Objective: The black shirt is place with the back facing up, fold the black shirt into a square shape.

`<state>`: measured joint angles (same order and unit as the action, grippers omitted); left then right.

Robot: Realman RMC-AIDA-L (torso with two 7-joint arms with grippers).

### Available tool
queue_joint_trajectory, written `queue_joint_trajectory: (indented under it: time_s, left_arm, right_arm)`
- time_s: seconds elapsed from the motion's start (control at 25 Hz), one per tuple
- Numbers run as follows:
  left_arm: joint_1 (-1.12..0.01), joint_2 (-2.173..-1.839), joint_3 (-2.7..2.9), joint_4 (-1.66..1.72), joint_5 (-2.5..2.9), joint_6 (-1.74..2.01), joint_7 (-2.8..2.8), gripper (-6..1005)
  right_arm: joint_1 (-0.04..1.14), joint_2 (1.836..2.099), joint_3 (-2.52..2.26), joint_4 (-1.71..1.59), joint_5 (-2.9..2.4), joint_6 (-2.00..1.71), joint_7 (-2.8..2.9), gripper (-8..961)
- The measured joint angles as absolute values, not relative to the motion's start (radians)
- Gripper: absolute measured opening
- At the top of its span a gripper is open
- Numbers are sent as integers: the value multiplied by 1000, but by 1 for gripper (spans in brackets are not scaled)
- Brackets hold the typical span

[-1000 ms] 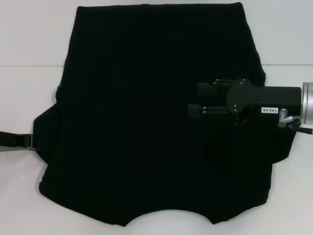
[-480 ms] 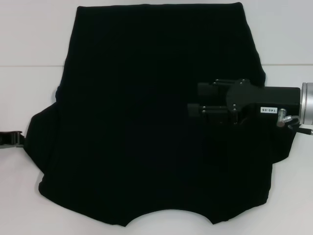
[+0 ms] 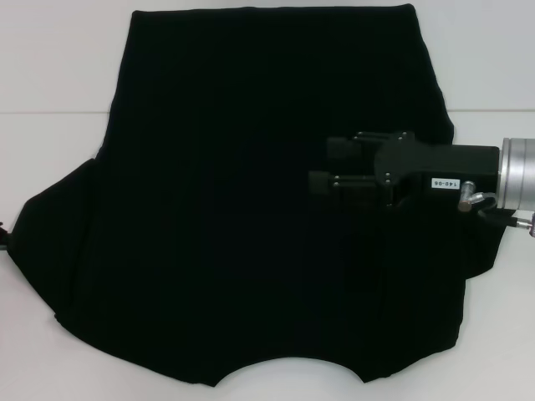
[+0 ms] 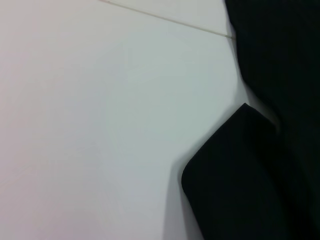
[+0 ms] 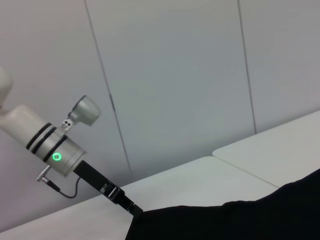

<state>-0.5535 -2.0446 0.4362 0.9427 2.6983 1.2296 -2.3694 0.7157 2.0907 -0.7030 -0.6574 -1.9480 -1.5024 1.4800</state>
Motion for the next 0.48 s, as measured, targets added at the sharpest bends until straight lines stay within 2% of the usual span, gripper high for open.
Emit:
queue_joint_trajectory:
  time_s: [0.48]
  left_arm:
    - [-539,-2046,382,950,2698,1230,-2369,0]
  right_arm:
    - [723,2088,-712,-650,-1948,-1488,1480,784]
